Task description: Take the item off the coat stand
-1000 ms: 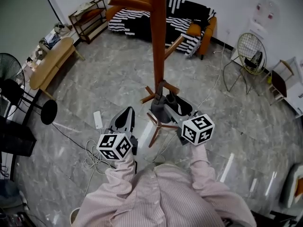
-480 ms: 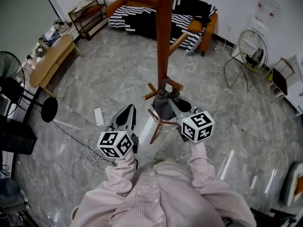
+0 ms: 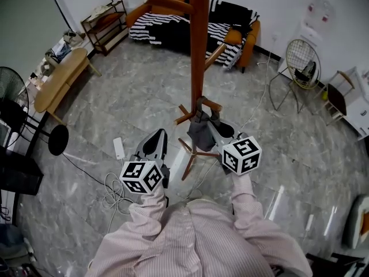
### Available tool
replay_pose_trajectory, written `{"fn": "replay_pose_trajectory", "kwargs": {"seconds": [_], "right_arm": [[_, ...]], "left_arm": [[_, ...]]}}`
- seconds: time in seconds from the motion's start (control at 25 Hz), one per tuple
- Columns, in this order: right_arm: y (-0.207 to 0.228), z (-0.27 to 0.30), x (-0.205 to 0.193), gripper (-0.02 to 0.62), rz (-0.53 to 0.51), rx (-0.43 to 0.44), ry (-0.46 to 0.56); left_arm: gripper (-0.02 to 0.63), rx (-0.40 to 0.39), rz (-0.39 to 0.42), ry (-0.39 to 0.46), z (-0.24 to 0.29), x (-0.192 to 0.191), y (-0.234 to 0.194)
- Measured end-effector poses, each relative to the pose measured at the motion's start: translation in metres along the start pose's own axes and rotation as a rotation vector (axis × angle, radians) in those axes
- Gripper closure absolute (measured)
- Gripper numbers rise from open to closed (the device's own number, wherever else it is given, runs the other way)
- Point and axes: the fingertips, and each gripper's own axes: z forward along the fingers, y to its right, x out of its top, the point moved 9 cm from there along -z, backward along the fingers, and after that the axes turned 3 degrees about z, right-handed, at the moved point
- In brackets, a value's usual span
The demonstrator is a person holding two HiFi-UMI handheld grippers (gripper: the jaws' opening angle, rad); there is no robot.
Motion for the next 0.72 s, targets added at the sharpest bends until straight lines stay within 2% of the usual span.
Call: {"fn": "replay_pose_trajectory", "kwargs": {"seconds": [0.72], "right_arm": [[-0.016,-0.025,0.023,0.572,-0.04,-0.071,0.09]], "left_arm": [[0.604,-0.091,0.033,0.004,-0.01,0.007,0.001]]}}
